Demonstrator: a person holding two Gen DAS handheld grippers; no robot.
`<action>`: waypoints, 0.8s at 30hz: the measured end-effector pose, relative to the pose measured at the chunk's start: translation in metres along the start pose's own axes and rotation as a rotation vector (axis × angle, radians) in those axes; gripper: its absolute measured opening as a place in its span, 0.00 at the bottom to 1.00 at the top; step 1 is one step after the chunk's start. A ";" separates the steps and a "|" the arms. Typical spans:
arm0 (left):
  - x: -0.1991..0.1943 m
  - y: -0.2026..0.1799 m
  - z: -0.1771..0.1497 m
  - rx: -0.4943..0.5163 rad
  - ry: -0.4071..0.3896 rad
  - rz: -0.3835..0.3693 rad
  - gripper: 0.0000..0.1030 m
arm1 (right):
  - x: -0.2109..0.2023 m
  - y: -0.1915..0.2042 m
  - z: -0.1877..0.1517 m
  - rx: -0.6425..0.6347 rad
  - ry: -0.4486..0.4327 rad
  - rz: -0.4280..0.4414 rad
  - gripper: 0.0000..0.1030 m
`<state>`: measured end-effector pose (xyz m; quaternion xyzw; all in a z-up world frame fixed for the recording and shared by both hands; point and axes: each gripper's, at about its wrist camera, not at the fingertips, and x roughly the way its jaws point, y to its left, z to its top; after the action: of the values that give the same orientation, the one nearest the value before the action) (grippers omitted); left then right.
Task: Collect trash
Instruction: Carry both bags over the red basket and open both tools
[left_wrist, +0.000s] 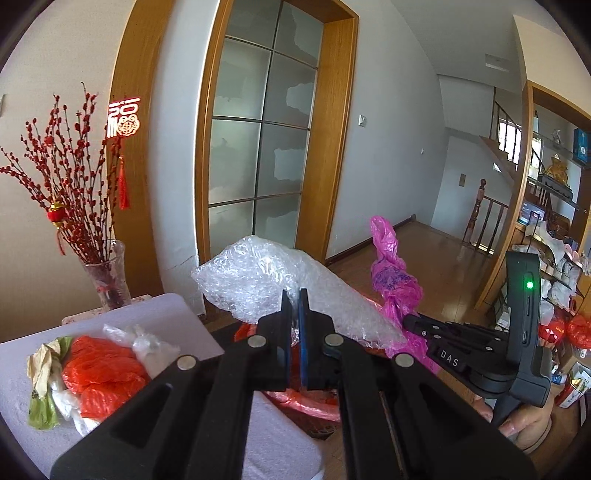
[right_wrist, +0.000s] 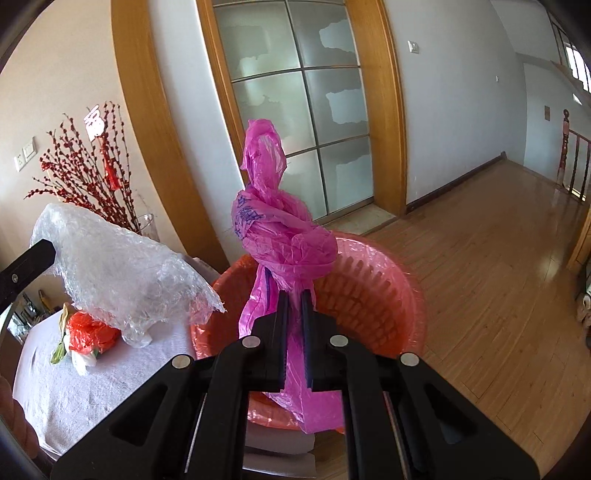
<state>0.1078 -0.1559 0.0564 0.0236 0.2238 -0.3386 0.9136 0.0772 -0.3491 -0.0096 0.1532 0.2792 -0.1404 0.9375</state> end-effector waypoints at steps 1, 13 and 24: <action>0.006 -0.003 -0.001 0.001 0.006 -0.009 0.05 | 0.000 -0.005 0.001 0.008 -0.001 -0.009 0.07; 0.068 -0.029 -0.021 0.036 0.081 -0.053 0.05 | 0.015 -0.033 0.002 0.047 0.013 -0.053 0.07; 0.105 -0.017 -0.048 0.019 0.203 -0.001 0.38 | 0.042 -0.033 0.004 0.074 0.065 0.007 0.19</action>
<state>0.1485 -0.2238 -0.0299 0.0661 0.3121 -0.3371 0.8858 0.1010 -0.3885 -0.0368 0.1931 0.3036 -0.1423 0.9221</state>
